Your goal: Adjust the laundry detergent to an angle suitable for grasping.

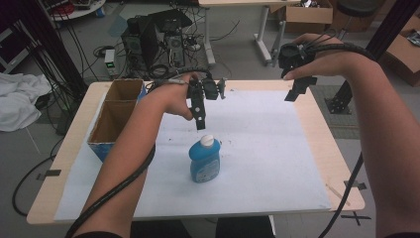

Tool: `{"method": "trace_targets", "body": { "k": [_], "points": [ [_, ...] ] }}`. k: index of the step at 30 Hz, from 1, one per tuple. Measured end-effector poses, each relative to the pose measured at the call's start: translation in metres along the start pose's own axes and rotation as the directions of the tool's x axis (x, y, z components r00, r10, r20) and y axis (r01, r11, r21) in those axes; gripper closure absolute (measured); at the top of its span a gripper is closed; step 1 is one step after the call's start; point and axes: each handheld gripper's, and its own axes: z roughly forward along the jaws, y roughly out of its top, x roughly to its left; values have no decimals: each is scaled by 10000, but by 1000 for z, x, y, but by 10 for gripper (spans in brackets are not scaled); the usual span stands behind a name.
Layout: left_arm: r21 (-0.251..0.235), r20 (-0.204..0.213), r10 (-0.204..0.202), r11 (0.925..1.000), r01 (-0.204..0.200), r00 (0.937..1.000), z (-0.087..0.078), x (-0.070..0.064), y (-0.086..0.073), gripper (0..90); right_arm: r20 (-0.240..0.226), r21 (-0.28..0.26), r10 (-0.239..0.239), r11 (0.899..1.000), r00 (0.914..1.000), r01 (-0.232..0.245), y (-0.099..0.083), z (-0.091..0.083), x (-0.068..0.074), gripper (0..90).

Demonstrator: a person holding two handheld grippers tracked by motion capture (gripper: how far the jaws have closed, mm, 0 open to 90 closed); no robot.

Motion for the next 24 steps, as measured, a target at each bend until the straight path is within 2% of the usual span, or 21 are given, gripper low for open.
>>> {"method": "trace_targets", "body": {
  "k": [9,13,24],
  "points": [
    [48,-37,-15,10000,15,10000,-1,-1,-1,1,20,14,36,10000,10000,-36,-1,2,0,160],
    [66,-43,101,9999,-100,9999,0,0,-1,1,-10,-48,67,10000,10000,-67,-1,6,1,160],
    [-20,-175,-74,10000,74,9998,-7,-1,-1,1,7,-31,21,10000,10000,-21,-1,8,0,160]
  ]
}}
